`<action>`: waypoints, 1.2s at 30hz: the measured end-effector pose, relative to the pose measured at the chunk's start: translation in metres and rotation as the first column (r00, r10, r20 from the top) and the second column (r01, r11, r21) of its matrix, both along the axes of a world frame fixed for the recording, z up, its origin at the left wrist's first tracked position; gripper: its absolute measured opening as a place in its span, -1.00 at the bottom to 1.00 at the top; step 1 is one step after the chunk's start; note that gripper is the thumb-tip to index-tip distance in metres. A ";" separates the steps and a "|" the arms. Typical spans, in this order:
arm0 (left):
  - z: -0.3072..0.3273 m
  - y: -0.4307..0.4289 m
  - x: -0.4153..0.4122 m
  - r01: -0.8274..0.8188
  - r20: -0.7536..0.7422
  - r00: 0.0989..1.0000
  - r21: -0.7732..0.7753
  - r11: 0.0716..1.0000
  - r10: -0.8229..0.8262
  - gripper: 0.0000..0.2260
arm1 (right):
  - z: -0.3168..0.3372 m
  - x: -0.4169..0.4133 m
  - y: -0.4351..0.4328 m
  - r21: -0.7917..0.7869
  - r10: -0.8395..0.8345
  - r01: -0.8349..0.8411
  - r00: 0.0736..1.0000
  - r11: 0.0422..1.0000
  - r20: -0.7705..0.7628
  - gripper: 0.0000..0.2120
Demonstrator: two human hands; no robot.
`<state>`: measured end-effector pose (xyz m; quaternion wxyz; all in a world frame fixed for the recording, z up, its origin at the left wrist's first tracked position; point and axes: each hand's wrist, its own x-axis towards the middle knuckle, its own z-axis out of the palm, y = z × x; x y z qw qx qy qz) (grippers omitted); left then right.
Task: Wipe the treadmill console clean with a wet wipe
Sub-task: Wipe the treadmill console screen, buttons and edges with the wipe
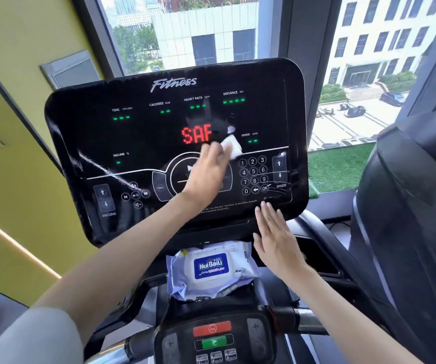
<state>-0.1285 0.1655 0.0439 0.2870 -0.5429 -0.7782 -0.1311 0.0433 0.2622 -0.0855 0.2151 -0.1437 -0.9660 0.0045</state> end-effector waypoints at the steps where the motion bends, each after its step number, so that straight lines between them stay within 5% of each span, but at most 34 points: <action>1: -0.009 -0.001 0.005 0.096 -0.124 0.985 -0.158 0.983 -0.117 -0.48 | 0.000 0.000 0.000 0.004 0.002 -0.002 1.000 1.000 0.002 -0.47; 3: -0.021 -0.010 0.004 0.244 -0.314 0.848 -0.485 0.840 -0.428 -0.62 | 0.000 0.001 0.002 0.014 0.007 -0.007 1.000 1.000 0.006 -0.47; 4: -0.018 -0.012 -0.001 0.240 -0.334 0.829 -0.511 0.825 -0.448 -0.63 | 0.001 0.001 0.002 0.016 0.008 -0.008 1.000 1.000 0.008 -0.47; 7: -0.005 -0.005 -0.012 0.111 -0.086 0.989 -0.079 0.991 -0.118 -0.54 | 0.001 0.001 0.002 0.007 0.005 -0.005 1.000 1.000 0.011 -0.47; 9: -0.009 0.000 -0.003 0.010 0.037 0.999 0.077 0.997 -0.013 -0.48 | 0.000 0.001 0.001 -0.002 0.003 -0.003 1.000 1.000 0.010 -0.47; 11: -0.020 0.002 0.008 0.154 -0.149 0.971 -0.196 0.968 -0.185 -0.52 | 0.001 0.001 0.002 -0.009 0.009 -0.009 1.000 1.000 0.017 -0.47; 13: -0.019 -0.004 0.008 0.254 -0.316 0.848 -0.461 0.850 -0.425 -0.63 | 0.001 0.002 0.003 0.000 0.010 -0.010 1.000 1.000 0.028 -0.47; 15: -0.003 -0.002 -0.001 0.211 -0.253 0.921 -0.319 0.924 -0.297 -0.66 | 0.001 0.002 0.003 0.004 0.009 -0.009 0.999 1.000 0.035 -0.46; 17: 0.009 0.004 -0.007 0.014 0.044 0.999 0.037 0.999 -0.016 -0.51 | 0.001 0.002 0.001 0.001 0.003 -0.003 1.000 1.000 0.029 -0.46; 18: 0.009 0.005 -0.004 -0.066 0.094 0.994 0.098 0.993 0.056 -0.43 | 0.000 0.001 0.000 0.000 -0.002 0.002 1.000 1.000 0.027 -0.46; 20: -0.003 0.011 0.003 0.072 -0.070 0.994 -0.098 0.993 -0.079 -0.46 | 0.001 0.001 0.000 0.001 -0.001 0.001 0.999 1.000 0.035 -0.45; 22: -0.012 0.005 0.007 0.239 -0.289 0.870 -0.462 0.854 -0.400 -0.57 | 0.002 0.003 0.002 0.011 0.009 -0.009 0.999 1.000 0.050 -0.45; 23: -0.004 0.003 0.002 0.235 -0.326 0.838 -0.508 0.828 -0.438 -0.57 | 0.002 0.004 0.002 0.018 0.012 -0.013 0.999 1.000 0.053 -0.44; 26: 0.016 0.013 -0.012 0.127 -0.108 0.984 -0.110 0.986 -0.139 -0.44 | 0.002 0.004 0.000 0.022 0.005 -0.006 0.999 1.000 0.048 -0.43; 28: 0.014 0.018 -0.003 0.042 -0.026 0.999 0.006 0.999 -0.042 -0.41 | 0.003 0.004 -0.003 0.023 -0.004 0.003 0.999 1.000 0.049 -0.42; 31: -0.009 0.020 0.009 0.232 -0.326 0.860 -0.437 0.869 -0.393 -0.60 | 0.003 0.005 -0.003 0.029 -0.002 0.000 0.998 1.000 0.065 -0.42; 33: 0.001 0.018 0.001 0.261 -0.347 0.780 -0.576 0.774 -0.521 -0.65 | 0.003 0.010 -0.002 0.018 0.003 -0.004 0.999 1.000 0.054 -0.45; 36: 0.017 0.031 -0.005 0.169 -0.146 0.969 -0.187 0.968 -0.197 -0.48 | 0.002 0.017 -0.006 0.012 0.003 -0.003 1.000 1.000 0.029 -0.47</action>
